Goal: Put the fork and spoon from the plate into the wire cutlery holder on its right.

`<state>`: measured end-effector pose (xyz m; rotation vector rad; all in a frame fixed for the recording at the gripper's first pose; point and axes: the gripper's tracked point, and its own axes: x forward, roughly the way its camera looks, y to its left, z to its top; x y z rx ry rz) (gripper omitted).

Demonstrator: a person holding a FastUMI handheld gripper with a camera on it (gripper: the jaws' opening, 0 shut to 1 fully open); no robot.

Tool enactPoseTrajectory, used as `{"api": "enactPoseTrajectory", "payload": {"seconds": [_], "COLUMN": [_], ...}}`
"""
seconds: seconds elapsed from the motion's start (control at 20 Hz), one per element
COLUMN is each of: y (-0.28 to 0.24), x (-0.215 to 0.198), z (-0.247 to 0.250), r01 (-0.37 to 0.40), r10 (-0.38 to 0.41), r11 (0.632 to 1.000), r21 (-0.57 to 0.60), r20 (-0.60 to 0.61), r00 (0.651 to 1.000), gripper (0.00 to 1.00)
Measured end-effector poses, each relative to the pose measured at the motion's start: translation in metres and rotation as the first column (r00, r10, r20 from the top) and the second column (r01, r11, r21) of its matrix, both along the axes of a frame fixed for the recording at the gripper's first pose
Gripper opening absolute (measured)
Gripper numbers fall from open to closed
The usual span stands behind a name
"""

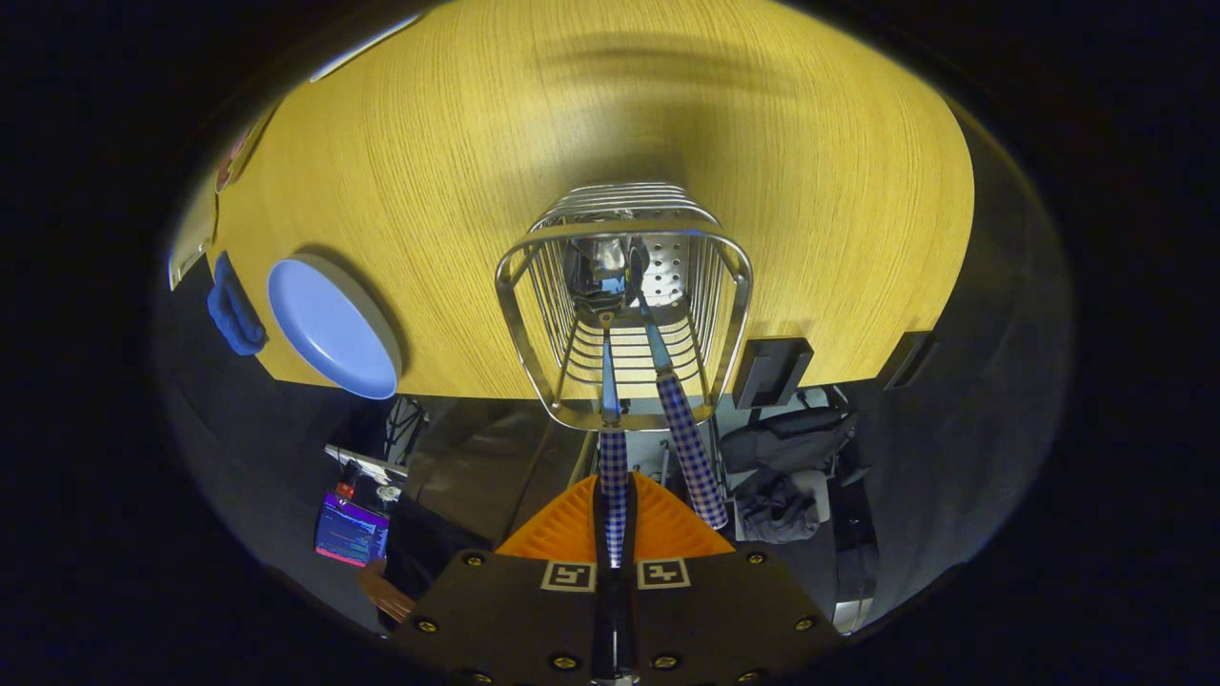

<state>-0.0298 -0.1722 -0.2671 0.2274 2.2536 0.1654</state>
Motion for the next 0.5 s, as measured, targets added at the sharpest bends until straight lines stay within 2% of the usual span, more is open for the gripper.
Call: {"api": "enactPoseTrajectory", "payload": {"seconds": [0.2,0.25,0.5], "y": [-0.003,-0.0024,-0.0071], "x": [0.007,0.0079,0.0132], "z": [-0.0044,-0.0039,-0.0011], "r01": [-0.042,-0.052,-0.084], "r10": [0.042,0.051,0.084], "r11": [0.999,0.999,0.996], "r21": [-0.01,-0.013,-0.024], "r20": [-0.013,-0.016,0.024], "r00": [0.999,0.999,0.996], "gripper": [0.03,0.08,0.12]}}
